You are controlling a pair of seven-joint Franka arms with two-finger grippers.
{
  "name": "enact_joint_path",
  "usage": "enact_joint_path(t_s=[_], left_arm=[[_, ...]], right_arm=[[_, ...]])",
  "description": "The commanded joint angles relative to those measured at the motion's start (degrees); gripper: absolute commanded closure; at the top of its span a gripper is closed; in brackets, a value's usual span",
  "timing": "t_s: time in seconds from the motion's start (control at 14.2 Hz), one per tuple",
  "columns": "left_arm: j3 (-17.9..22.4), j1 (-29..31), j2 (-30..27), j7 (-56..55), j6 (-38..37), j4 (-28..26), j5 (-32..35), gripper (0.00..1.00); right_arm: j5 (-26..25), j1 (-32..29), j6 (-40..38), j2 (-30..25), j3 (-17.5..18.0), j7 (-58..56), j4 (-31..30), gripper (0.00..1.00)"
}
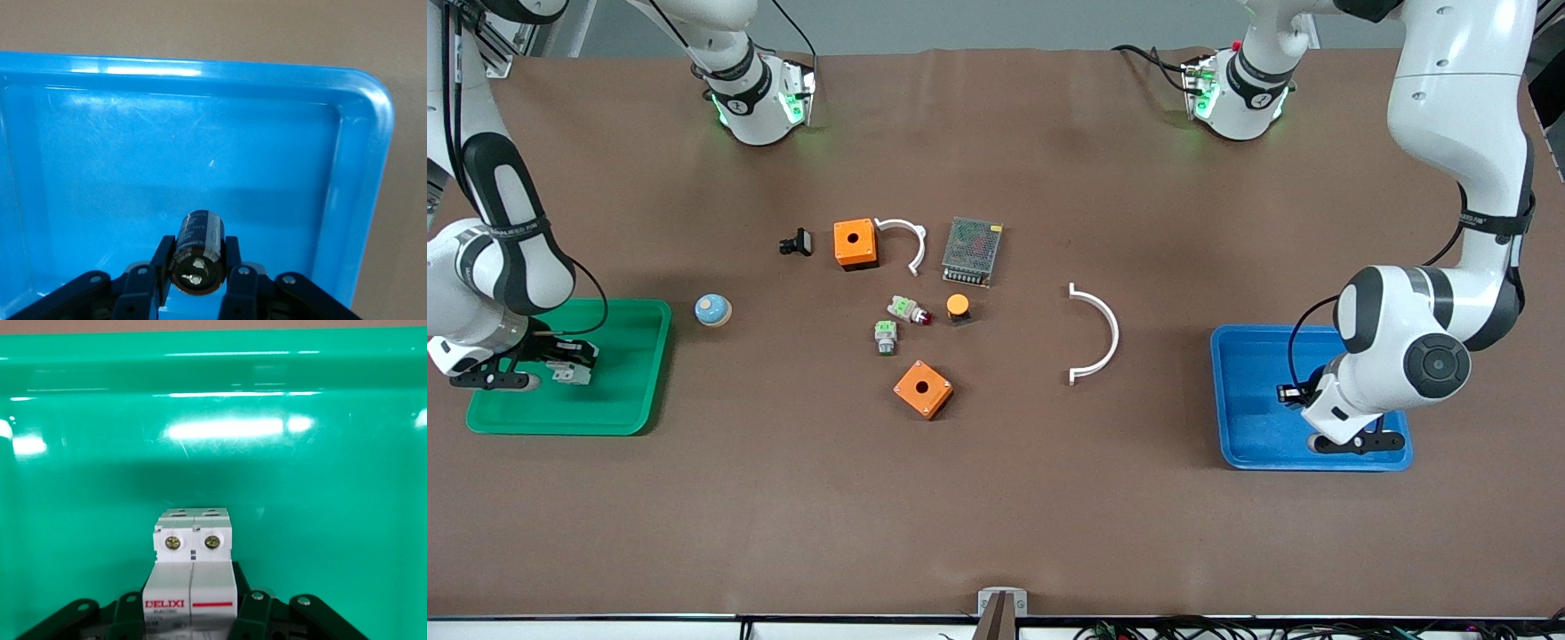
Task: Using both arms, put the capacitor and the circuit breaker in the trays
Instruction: 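Lower and release the capacitor and breaker into their trays with both grippers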
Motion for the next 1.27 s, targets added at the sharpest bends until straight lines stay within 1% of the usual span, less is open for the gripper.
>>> enact_joint_path(t_s=[0.0, 0.07, 0.14, 0.21, 0.28, 0.42, 0.56, 0.77, 0.91, 1.06, 1.2], left_arm=[[-0.3, 1.0, 0.5, 0.5, 1.5, -0.1, 1.4, 0.99], [-0.4, 1.1, 1.2, 0.6, 1.6, -0.1, 1.4, 0.99], [-0.3, 1.1, 1.6, 0.6, 1.6, -0.4, 1.5, 0.99], [-0.3, 1.3, 1.7, 0.6, 1.6, -1.0, 1.6, 0.99], [-0.4, 1.8, 1.7, 0.6, 1.9, -1.1, 1.7, 0.97], [-0.5, 2.4, 1.8, 0.7, 2.0, -1.5, 1.7, 0.97], [-0.5, 3.0, 2.1, 0.7, 2.0, -1.9, 1.7, 0.97], [-0.6, 3.9, 2.1, 0.7, 2.1, -2.6, 1.7, 0.97], [-0.6, 4.2, 2.1, 0.7, 3.0, -3.6, 1.6, 0.97], [-0.6, 4.3, 2.1, 0.7, 3.7, -4.0, 1.1, 0.97], [-0.7, 4.6, 2.1, 0.7, 4.5, -5.0, 1.0, 0.96]], right_arm=[[-0.7, -1.1, 0.5, 0.3, 0.5, -0.6, 0.0, 0.91], [-0.7, -1.0, 0.4, 0.3, 0.5, -0.6, 0.0, 0.65], [-0.7, -1.0, 0.1, 0.3, 0.5, -0.6, 0.2, 0.43], [-0.7, -0.9, -0.5, 0.2, 0.5, -0.6, 1.0, 0.15], [-0.7, -0.9, -0.6, 0.2, 0.5, -0.4, 1.7, 0.00], [-0.8, -0.3, -2.7, 0.0, 0.4, -0.3, 3.3, 0.00], [-0.9, 0.2, -9.6, -0.6, 0.5, -0.1, 7.1, 0.00], [-1.8, 2.4, -20.0, -2.0, 0.4, 0.4, 13.4, 0.00], [-1.9, 5.1, -24.5, -4.2, 0.4, 5.1, 15.2, 0.00], [-2.0, 9.4, -30.2, -7.2, 0.3, 12.0, 16.0, 0.00], [-2.4, 12.6, -38.0, -9.0, 0.4, 17.6, 19.2, 0.00]])
